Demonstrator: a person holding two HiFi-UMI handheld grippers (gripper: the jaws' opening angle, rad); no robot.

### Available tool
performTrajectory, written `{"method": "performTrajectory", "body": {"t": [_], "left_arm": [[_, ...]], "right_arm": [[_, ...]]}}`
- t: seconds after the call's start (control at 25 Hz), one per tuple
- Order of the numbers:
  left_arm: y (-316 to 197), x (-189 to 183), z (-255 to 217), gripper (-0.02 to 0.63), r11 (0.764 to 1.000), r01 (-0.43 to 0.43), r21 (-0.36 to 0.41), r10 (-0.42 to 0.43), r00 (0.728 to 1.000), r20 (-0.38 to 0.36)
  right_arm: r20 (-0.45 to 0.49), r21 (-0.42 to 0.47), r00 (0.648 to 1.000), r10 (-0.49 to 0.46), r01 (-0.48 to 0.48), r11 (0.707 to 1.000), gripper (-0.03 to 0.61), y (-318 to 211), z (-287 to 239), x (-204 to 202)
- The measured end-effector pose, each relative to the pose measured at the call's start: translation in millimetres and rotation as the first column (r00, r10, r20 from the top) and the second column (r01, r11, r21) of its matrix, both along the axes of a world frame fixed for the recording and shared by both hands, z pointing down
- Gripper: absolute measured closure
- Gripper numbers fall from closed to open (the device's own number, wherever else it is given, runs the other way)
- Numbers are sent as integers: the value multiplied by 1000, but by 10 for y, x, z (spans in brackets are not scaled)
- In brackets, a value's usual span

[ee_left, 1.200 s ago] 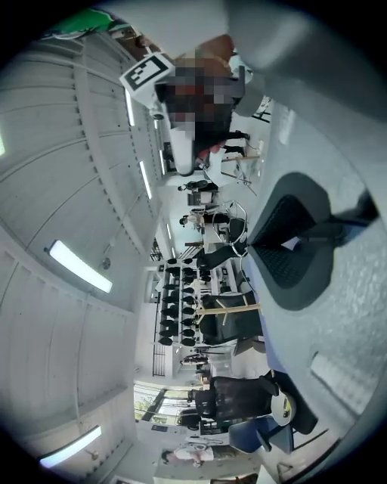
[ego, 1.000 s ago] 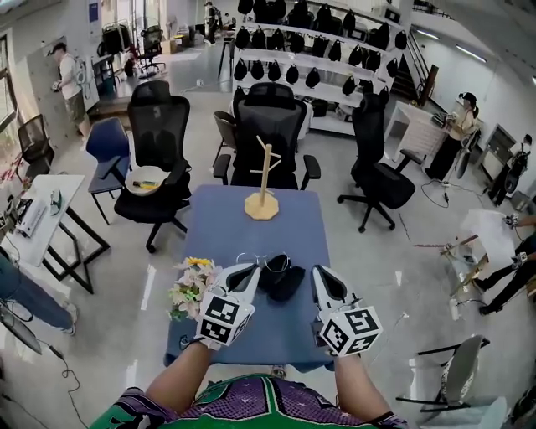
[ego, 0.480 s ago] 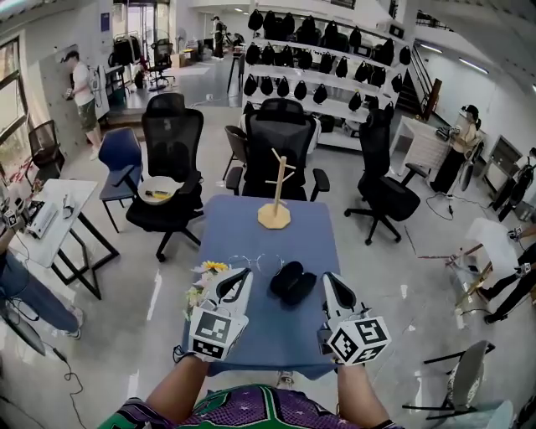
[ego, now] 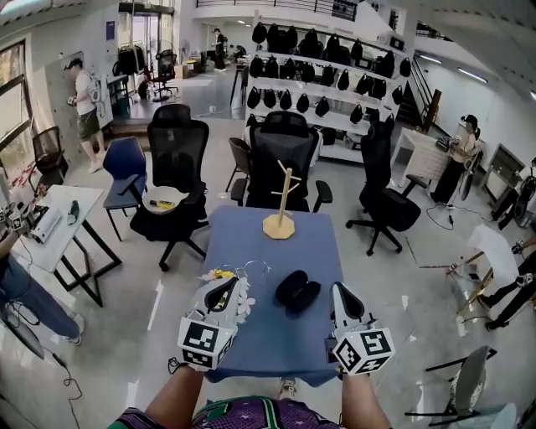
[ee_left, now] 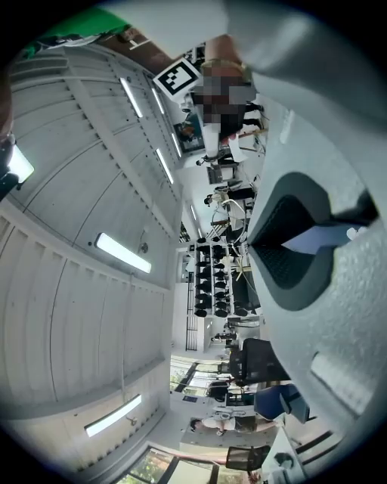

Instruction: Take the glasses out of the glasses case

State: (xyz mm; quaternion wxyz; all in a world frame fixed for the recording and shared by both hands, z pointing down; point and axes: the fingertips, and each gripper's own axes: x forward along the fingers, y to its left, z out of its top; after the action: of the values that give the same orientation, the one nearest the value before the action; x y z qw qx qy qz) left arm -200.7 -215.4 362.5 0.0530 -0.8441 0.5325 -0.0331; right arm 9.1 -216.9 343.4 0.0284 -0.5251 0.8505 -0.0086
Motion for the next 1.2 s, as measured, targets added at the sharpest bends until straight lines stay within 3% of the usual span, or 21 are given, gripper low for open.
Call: {"method": "performTrajectory", "body": {"t": [0.36,0.64,1.2], "left_arm": [[37,-228,-127,598,999,34,14,-33,997,-74],[48,-337,-106,598,999,53,3,-52,994,-93],[93,-436,-114,598,997,73,6,-72,992,-99]], "right_arm": [[-18,42,1000,0,1,999,577,46,-97,-182],[-91,23,996,-10,12,1000,578,84,-31,-317],[-79,16,996,-38,39,999,578,129,-42,-391]]}}
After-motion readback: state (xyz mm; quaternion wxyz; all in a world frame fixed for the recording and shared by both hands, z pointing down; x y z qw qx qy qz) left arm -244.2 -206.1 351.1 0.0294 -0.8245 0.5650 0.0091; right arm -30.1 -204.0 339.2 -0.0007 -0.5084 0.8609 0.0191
